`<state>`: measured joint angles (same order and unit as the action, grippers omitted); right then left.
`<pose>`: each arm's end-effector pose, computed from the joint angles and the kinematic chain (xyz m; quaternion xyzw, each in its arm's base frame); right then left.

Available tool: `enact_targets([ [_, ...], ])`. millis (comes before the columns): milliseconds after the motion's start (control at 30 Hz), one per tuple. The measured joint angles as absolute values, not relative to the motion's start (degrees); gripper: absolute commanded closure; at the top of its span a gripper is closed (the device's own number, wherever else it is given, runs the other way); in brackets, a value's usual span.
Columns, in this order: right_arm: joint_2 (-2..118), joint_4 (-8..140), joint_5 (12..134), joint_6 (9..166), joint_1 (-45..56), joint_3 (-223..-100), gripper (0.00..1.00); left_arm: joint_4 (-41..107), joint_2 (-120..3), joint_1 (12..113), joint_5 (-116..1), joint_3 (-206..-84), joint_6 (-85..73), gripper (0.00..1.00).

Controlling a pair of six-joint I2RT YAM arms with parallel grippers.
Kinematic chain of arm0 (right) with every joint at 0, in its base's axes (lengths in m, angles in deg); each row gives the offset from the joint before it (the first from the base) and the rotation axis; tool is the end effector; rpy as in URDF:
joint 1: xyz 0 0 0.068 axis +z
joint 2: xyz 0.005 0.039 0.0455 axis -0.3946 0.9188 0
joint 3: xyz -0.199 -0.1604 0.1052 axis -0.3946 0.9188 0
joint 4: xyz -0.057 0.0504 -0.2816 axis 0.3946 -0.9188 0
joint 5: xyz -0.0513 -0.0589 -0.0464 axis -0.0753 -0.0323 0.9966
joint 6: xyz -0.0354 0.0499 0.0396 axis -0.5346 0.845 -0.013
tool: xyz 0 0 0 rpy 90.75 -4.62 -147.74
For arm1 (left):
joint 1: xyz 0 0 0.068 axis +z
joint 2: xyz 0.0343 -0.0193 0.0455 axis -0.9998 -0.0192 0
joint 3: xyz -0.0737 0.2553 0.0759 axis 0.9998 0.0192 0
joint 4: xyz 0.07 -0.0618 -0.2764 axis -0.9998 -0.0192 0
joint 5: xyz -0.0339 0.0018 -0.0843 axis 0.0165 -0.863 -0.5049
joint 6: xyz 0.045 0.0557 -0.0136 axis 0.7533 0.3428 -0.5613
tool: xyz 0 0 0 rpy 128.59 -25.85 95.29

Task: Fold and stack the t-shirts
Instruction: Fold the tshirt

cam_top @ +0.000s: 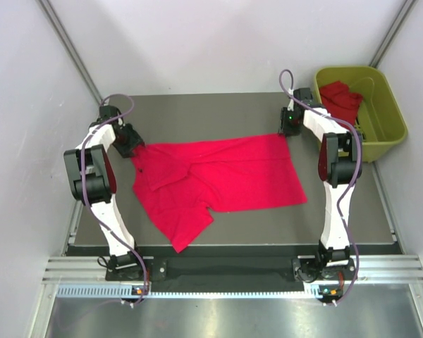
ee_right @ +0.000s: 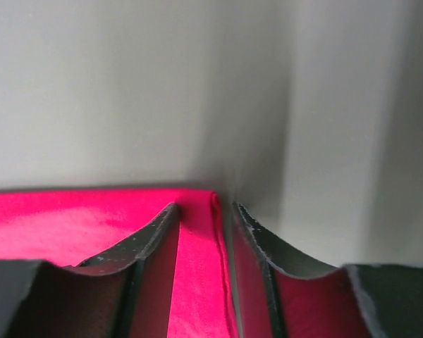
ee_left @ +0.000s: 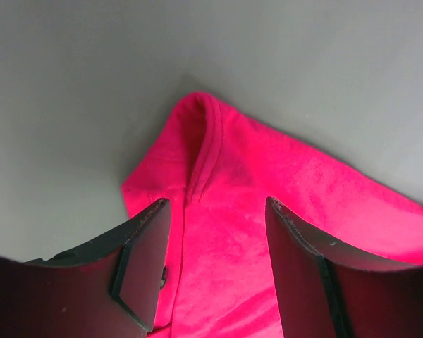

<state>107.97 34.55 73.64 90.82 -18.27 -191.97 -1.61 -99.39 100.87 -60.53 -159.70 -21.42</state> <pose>0.5434 0.0549 0.1413 0.0246 0.9561 0.0975 0.2751 0.4637 0.0865 0.1548 -0.3013 0.9170 -0.1253 0.2293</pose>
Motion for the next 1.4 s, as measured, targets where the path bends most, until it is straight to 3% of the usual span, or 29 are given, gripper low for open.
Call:
enact_targets([
  [200, 108.0, 34.4, 73.3, 90.8, -18.3, -192.0, 0.69, -1.7, -102.3, 100.9, -60.8, -162.9, -21.4, 0.43],
  [367, 109.4, 33.9, 73.6, 90.7, -18.3, -194.5, 0.94, -1.6, -104.1, 101.1, -60.7, -163.7, -21.5, 0.45],
  [433, 109.7, 34.1, 74.1, 90.9, -18.4, -194.9, 1.0, -1.7, -104.6, 101.3, -60.8, -163.9, -21.5, 0.46],
  [867, 109.8, 35.4, 84.2, 93.4, -18.4, -194.9, 1.0, -1.9, -107.6, 101.6, -61.6, -168.1, -22.2, 0.46],
  [933, 109.8, 35.5, 84.8, 93.4, -18.4, -195.0, 0.96, -2.0, -108.4, 101.6, -62.0, -169.6, -22.4, 0.45],
  [1167, 112.8, 34.5, 85.9, 93.4, -18.6, -201.0, 0.59, -2.2, -109.7, 101.5, -61.3, -172.6, -22.1, 0.41],
  [1267, 112.8, 33.7, 85.8, 93.2, -18.5, -201.6, 0.53, -2.4, -109.7, 101.5, -61.2, -172.7, -21.4, 0.4],
  [1400, 112.8, 32.2, 85.7, 93.2, -18.1, -201.6, 0.51, -2.6, -109.4, 101.5, -61.4, -172.1, -20.1, 0.45],
])
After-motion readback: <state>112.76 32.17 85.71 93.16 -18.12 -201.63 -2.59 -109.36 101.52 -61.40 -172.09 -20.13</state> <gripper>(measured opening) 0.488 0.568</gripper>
